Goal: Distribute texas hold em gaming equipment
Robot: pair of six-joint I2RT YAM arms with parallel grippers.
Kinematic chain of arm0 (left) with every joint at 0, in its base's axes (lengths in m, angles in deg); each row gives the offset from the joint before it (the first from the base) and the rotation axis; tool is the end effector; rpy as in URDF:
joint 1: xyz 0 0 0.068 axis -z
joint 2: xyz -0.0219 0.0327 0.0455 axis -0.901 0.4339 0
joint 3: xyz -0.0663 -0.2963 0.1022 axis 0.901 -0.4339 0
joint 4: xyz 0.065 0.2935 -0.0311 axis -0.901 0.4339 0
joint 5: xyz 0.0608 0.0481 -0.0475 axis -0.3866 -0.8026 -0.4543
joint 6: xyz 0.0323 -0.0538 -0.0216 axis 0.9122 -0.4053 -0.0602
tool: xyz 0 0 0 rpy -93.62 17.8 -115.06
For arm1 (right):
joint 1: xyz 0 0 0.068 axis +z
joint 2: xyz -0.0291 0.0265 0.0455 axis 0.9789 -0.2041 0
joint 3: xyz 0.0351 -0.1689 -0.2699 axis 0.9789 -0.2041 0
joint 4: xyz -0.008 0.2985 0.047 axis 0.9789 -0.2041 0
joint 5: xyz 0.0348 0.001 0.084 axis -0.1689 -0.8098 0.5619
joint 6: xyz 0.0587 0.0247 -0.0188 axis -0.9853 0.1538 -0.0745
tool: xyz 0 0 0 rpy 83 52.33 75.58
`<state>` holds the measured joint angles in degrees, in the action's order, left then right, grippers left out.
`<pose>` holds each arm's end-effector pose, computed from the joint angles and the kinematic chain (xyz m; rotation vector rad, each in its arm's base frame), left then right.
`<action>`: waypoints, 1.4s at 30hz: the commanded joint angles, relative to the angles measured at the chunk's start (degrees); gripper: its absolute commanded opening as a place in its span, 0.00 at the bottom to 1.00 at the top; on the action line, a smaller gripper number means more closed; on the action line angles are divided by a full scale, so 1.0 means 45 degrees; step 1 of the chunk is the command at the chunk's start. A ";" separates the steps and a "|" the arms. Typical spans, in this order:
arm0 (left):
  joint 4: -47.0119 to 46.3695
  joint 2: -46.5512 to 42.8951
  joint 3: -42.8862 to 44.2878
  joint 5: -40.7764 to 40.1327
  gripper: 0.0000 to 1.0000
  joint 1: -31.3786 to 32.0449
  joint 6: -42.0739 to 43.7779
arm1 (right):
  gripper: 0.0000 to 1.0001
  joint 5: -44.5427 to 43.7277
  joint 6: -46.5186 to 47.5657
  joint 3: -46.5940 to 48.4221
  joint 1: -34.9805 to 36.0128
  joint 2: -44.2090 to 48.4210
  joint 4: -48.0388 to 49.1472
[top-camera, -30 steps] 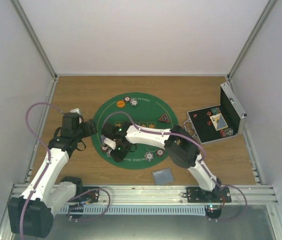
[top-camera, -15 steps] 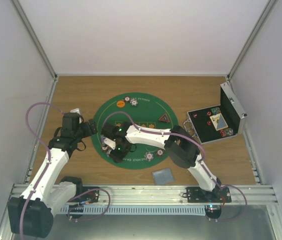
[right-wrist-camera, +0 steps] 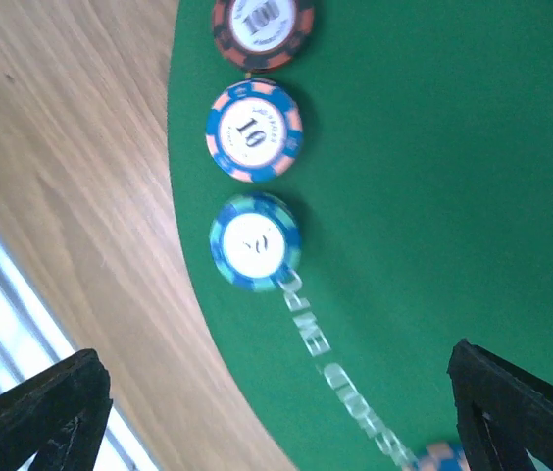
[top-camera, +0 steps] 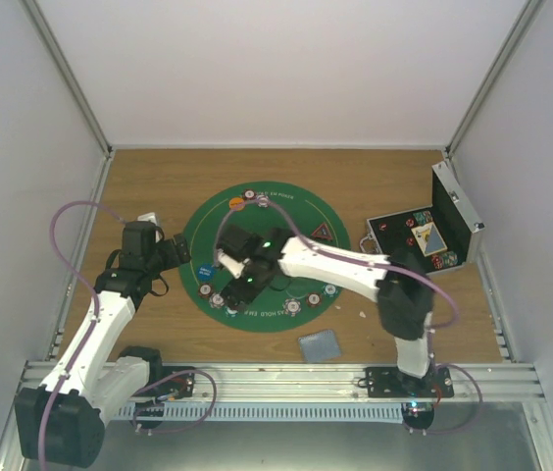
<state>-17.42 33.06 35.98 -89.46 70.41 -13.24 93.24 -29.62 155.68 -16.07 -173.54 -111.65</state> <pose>0.2139 -0.0199 0.2587 -0.3593 2.2926 -0.1860 0.2143 0.4220 0.2341 -1.3020 2.6704 0.4296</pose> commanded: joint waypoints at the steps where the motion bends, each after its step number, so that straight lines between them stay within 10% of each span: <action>1: -0.0351 -0.0278 -0.0105 -0.0272 0.94 0.0086 -0.0024 | 0.95 -0.0951 -0.2100 -0.1722 -0.1264 0.3368 0.0105; 16: -0.0335 -0.0109 -0.0085 -0.0326 0.94 0.0141 -0.0024 | 0.95 -0.1271 -0.6697 -0.9937 -1.0397 0.9305 -0.0874; 42: -0.0272 -0.0142 -0.0084 -0.0449 0.94 0.0188 -0.0082 | 0.75 -0.2106 -0.7332 -1.2475 -1.1760 0.8393 0.1032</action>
<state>-17.34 32.75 35.98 -90.38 71.00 -13.26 83.64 -62.58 100.45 -68.33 -134.28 -109.73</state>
